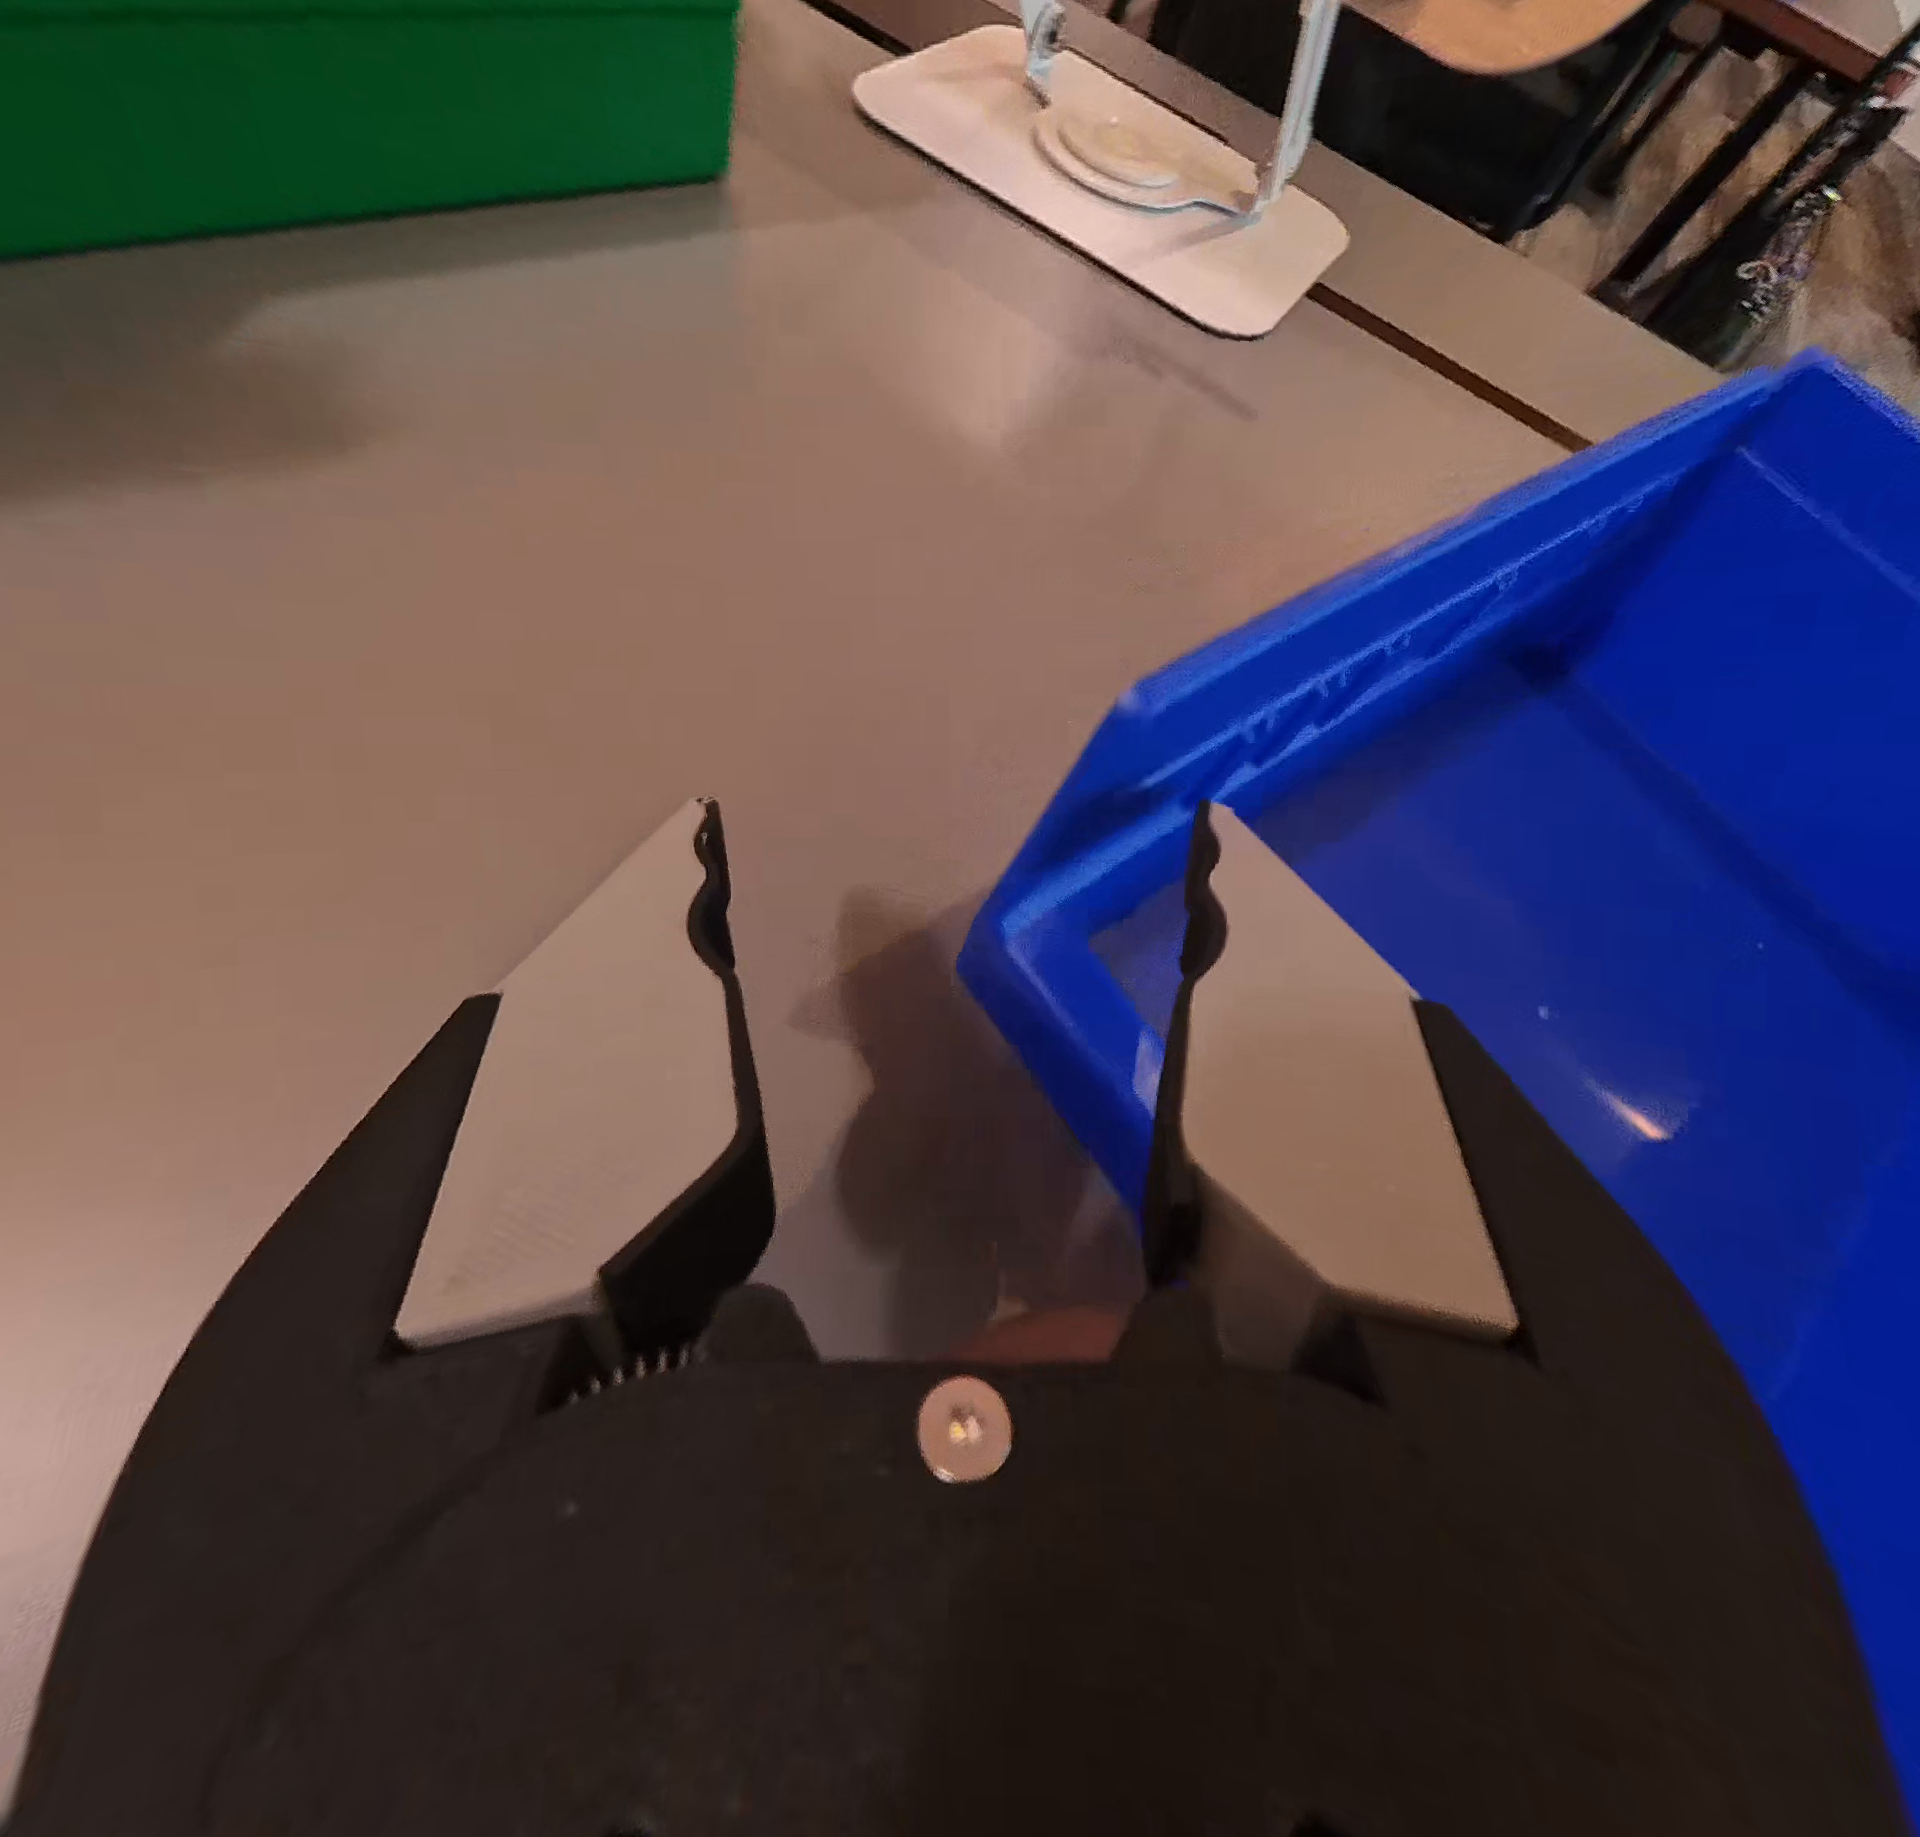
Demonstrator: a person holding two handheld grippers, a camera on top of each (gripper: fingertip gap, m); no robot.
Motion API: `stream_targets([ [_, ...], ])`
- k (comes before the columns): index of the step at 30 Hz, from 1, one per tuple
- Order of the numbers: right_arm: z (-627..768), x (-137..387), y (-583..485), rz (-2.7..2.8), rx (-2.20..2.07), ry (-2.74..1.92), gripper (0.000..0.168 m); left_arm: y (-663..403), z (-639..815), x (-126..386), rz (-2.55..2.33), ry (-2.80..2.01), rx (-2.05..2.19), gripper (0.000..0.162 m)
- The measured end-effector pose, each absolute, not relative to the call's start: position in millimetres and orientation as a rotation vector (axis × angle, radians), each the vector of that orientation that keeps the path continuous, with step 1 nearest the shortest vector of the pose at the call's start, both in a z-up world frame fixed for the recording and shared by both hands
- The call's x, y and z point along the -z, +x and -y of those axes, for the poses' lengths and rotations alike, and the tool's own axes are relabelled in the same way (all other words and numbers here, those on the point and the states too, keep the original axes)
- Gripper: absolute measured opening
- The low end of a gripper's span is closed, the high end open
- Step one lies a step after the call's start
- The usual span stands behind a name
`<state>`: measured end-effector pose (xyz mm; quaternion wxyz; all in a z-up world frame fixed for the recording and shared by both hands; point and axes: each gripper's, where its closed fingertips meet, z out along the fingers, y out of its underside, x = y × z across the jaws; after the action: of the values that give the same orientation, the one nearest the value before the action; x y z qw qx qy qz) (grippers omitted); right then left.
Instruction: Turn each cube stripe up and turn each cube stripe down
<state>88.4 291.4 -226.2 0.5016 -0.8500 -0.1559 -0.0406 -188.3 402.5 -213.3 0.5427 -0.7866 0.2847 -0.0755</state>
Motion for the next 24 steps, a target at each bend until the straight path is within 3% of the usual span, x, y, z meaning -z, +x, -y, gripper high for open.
stream_targets([
  [3, -311.2, 227.1, 96.2, 0.330, 0.181, -2.067, 0.080, -196.1, -402.0, 212.2, -0.612, -1.864, 0.120, 0.004],
  [7, -318.2, 230.7, 117.7, 0.350, 0.281, -2.073, 0.043, -197.8, -410.4, 211.5, -0.556, -1.867, 0.045, 0.003],
  [10, -308.5, 231.3, 127.4, 0.388, 0.215, -2.091, 0.042, -193.4, -416.0, 206.1, -0.487, -1.842, 0.121, 0.003],
  [17, -294.5, 231.4, 149.1, 0.575, 0.015, -2.023, 0.045, -168.8, -406.2, 205.0, -0.546, -1.801, 0.234, 0.060],
  [20, -296.4, 231.8, 154.7, 0.630, -0.027, -2.019, 0.046, -160.8, -400.5, 203.4, -0.577, -1.790, 0.238, 0.078],
  [24, -297.1, 230.6, 160.8, 0.625, -0.037, -2.056, 0.044, -157.1, -393.9, 200.7, -0.614, -1.814, 0.249, 0.090],
])
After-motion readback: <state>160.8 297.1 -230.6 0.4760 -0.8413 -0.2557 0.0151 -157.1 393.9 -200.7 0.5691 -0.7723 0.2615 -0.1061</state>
